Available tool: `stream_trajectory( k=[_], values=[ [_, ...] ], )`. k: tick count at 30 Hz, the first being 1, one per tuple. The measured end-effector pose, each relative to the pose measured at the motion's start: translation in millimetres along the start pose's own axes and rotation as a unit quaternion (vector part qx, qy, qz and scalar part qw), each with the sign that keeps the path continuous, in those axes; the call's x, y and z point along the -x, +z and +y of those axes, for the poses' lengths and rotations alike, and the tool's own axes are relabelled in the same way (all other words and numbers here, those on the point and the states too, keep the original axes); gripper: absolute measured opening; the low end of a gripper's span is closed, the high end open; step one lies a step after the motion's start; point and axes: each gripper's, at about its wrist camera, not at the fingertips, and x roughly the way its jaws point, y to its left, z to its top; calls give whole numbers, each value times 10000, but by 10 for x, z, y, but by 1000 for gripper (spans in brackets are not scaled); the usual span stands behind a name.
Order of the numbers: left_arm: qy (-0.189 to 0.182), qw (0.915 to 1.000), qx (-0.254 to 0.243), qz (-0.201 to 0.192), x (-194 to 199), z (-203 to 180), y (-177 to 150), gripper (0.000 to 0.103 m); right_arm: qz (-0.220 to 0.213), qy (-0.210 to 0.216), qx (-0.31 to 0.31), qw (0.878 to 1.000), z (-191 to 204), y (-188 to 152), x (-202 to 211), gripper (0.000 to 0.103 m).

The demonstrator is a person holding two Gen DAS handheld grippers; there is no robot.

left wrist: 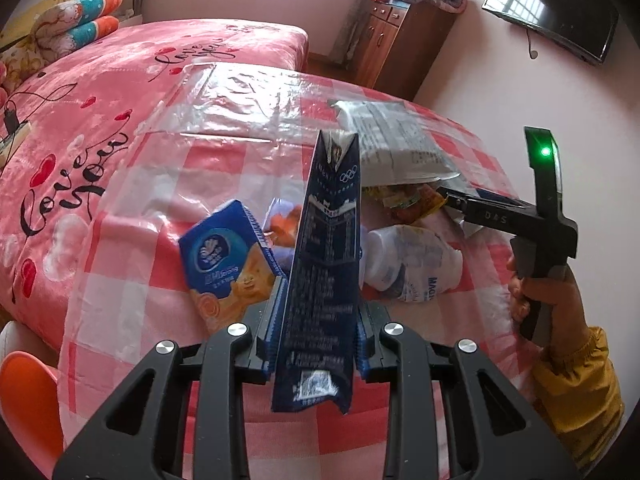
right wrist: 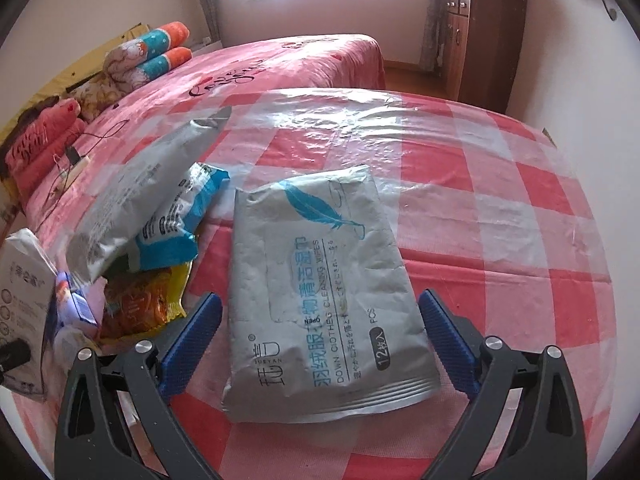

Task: Collect trash
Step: 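Close the right gripper on the grey wipes packet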

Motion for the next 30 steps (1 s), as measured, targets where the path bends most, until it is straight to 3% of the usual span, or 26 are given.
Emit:
stream_trajectory(
  k=[2,8,18,30],
  values=[
    [33,10000,-22,-31,-25,-1,-8,31,-39,-65,39,10000,12,-23,24,86],
    [58,9998,-64,-155,-32,-34,-55,29,-86,-38,64,9999,25,-132,106,79],
    [-101,9996,44,-247,107,-19,-205,29,-158,121,-177,9996,0,-363,313,76],
    [-281,9989,38,-364,338,-30,-380,29,-562,333,-584,9961,62,-677,866,76]
  ],
)
